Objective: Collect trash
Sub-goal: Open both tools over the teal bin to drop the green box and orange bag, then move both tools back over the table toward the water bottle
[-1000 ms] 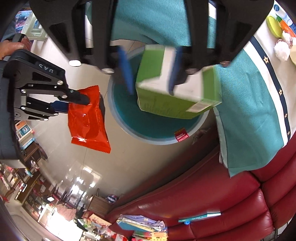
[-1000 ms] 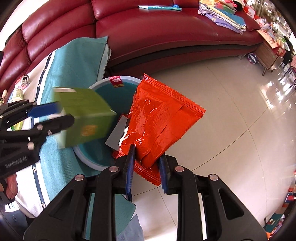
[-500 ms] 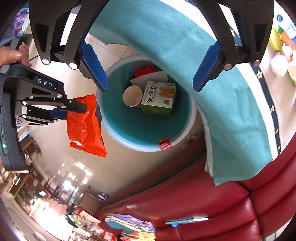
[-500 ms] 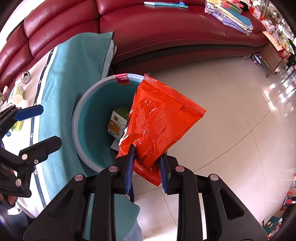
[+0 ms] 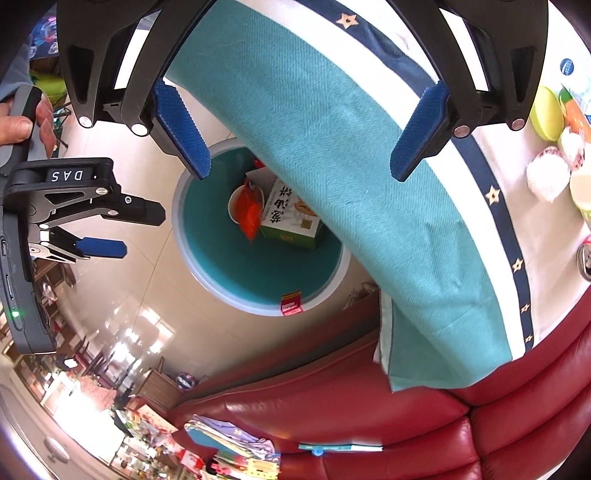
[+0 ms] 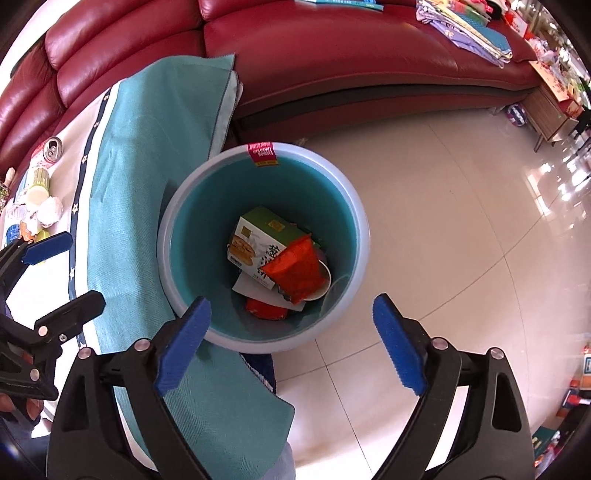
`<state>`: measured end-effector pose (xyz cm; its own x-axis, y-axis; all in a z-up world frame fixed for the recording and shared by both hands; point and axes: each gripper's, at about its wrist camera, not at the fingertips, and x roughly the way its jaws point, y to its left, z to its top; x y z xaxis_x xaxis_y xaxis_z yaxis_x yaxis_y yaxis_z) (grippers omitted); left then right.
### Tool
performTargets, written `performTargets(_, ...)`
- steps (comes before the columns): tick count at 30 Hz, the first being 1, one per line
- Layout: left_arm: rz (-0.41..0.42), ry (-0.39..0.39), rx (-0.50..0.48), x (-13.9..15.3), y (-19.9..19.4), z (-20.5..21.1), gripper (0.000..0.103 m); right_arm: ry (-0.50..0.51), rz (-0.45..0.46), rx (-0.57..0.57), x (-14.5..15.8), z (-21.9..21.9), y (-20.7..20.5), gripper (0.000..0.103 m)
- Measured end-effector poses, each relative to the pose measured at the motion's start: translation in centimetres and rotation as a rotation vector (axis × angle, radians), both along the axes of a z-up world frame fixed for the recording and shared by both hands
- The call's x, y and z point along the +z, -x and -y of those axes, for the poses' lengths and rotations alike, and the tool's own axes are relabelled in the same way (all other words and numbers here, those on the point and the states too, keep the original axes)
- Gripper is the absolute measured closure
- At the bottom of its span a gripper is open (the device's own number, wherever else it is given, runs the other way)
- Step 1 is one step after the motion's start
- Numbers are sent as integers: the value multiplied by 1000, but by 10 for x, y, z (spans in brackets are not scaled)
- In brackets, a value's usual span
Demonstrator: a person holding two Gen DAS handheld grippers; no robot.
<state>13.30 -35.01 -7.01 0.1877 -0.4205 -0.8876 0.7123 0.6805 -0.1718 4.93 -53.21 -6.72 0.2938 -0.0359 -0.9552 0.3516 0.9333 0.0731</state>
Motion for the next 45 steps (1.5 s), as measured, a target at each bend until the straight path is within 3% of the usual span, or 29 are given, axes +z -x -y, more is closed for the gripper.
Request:
performTargets(8, -2, 47, 61, 12, 4, -44, 5, 38, -18, 19, 12, -26, 2, 17)
performTargets(25, 6, 127, 281, 41, 8, -184, 4, 96, 25, 233, 47, -154, -31, 14)
performTargets(33, 12, 131, 376, 43, -4, -240, 4, 94, 39, 301, 47, -199, -56, 14)
performTargets(45, 23, 82, 640, 34, -52, -330, 4, 227, 50, 641, 34, -277, -139, 14)
